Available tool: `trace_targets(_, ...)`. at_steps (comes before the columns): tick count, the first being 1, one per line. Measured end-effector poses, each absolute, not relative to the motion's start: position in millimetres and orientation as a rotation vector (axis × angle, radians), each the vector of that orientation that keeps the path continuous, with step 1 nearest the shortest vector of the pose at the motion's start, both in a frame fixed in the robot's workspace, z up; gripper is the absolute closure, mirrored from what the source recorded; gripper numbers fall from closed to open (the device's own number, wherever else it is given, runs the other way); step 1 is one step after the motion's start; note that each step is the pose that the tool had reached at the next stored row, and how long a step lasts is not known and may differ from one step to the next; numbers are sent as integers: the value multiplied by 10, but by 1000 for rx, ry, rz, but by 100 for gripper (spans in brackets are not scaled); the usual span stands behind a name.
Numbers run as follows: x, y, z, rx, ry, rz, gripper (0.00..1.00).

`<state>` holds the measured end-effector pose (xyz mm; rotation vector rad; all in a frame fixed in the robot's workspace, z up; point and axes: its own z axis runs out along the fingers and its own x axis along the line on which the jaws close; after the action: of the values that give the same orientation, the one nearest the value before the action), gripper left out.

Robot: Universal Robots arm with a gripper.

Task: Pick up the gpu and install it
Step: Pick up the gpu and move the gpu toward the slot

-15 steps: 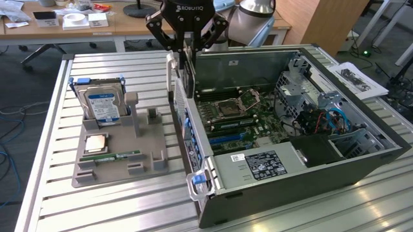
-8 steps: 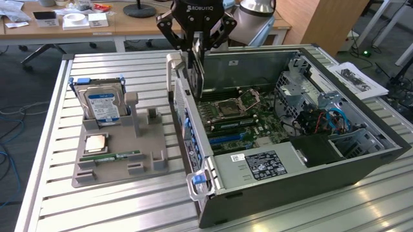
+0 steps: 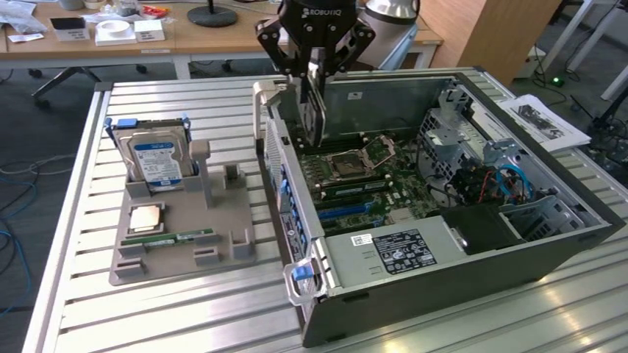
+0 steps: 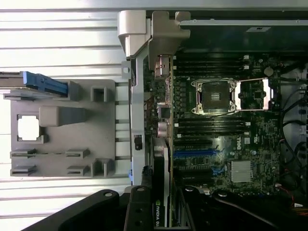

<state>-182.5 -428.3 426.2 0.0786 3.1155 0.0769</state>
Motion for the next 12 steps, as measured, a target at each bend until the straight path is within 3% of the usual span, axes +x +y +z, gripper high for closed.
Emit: trace_targets(12,-1553,-4273,4261,79,3116,77,73)
